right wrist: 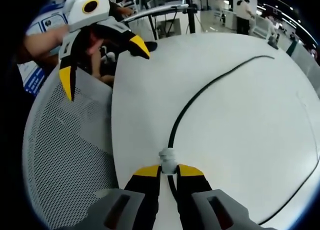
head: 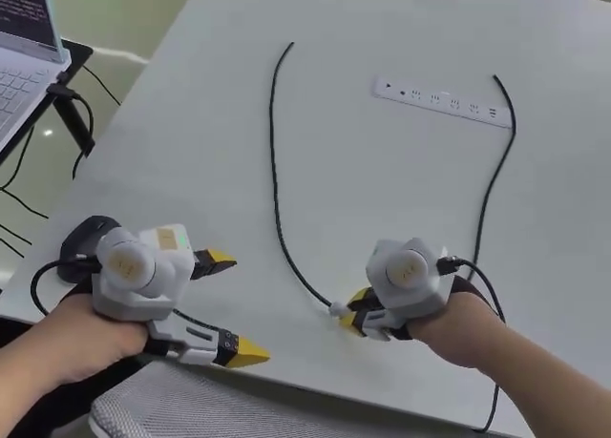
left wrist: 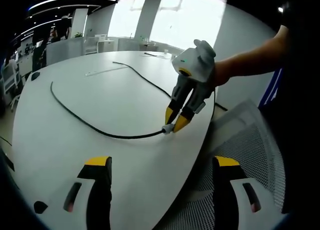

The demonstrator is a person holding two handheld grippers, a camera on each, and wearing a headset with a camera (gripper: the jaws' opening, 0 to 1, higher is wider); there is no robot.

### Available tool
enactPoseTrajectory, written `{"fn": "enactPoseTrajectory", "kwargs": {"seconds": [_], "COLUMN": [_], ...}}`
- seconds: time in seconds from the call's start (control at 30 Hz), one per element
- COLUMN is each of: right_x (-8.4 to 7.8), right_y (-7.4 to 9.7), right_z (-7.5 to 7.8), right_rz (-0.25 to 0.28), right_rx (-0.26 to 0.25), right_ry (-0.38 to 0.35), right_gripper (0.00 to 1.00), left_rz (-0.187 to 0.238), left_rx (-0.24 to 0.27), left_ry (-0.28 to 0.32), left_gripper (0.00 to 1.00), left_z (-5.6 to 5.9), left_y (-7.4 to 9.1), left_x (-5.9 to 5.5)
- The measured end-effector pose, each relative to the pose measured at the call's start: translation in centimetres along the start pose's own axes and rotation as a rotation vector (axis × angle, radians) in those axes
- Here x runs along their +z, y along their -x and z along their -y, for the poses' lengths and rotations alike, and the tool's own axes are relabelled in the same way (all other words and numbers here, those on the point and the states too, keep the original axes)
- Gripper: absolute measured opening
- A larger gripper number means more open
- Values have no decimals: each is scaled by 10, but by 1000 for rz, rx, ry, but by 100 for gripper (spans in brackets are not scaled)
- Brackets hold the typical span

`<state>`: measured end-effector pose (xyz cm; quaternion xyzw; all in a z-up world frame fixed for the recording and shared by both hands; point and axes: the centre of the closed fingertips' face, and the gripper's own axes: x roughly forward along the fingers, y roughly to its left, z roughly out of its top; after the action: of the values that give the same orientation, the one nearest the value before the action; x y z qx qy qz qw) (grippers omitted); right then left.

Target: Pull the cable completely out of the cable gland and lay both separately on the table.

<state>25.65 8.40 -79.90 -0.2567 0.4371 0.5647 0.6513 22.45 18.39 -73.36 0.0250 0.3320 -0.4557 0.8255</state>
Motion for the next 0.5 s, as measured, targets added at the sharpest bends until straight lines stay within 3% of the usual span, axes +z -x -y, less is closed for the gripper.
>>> {"fn": "enactPoseTrajectory", "kwargs": {"seconds": [0.5], "right_x": [17], "right_y": [31], "right_z": [-18], "right_rz": [34], "right_rx": [16], "right_ry": [12], "right_gripper": [6], "left_rz": [39], "left_rx": [-39], "left_ry": [-52], "left_gripper": [83], "left_z": [16], "left_y": [-12], "left_x": [31]}}
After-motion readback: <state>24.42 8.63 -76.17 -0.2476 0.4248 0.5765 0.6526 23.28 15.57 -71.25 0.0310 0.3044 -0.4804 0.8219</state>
